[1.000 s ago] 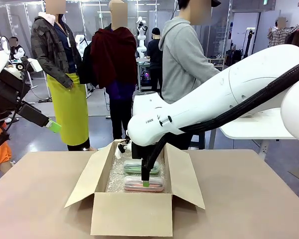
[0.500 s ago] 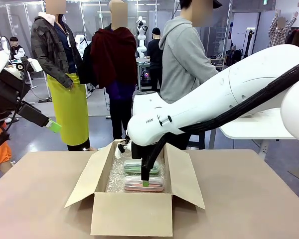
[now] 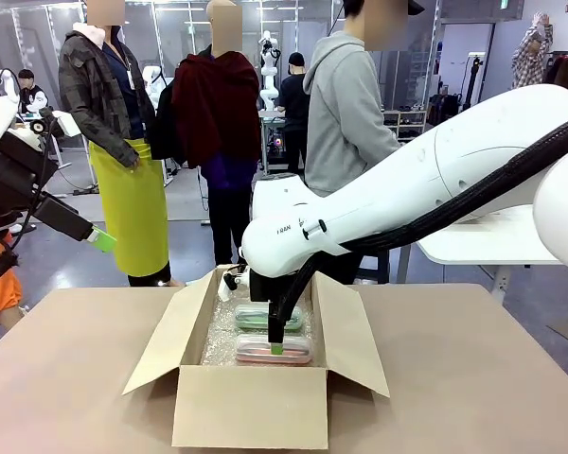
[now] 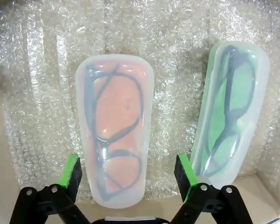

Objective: Pack the glasses set securely to prepare it for shipping.
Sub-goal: Position the Package Box on the left side of the table.

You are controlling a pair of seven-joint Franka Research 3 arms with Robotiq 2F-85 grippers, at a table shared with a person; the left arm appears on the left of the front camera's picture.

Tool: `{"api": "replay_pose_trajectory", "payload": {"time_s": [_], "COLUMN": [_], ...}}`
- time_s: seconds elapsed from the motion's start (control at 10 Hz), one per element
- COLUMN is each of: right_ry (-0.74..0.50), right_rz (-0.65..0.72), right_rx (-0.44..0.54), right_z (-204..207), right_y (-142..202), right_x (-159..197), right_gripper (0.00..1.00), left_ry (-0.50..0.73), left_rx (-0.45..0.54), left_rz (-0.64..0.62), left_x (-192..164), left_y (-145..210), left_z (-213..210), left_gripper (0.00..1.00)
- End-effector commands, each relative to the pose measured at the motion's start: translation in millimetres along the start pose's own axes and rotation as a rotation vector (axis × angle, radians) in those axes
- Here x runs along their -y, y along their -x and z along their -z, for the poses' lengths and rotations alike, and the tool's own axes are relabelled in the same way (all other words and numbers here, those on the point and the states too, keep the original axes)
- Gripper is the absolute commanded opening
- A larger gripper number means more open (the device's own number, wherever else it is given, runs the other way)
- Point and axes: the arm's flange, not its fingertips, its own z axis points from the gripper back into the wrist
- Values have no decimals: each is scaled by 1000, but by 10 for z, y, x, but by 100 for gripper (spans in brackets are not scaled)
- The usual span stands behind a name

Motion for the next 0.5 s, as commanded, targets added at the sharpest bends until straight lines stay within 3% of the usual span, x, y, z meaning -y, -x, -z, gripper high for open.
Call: {"api": "replay_pose_trajectory", "payload": {"time_s": [0.0, 0.2, 0.4], "right_ry": [62, 83, 115], "right_rz": [4, 44, 128], "right_rx": [4, 21, 26], "right_z": [-269, -755, -993], "right_y": [51, 215, 538], "right_x": [-10, -90, -133], "right_gripper": [100, 100, 100], "left_ry": [11, 11, 11], "left_rx": [7, 7, 7], "left_rz": [5, 5, 5], "left_x": [-8, -8, -8], "left_y": [-1, -1, -1], "left_z": [-20, -20, -20], "left_gripper": [100, 100, 100]}}
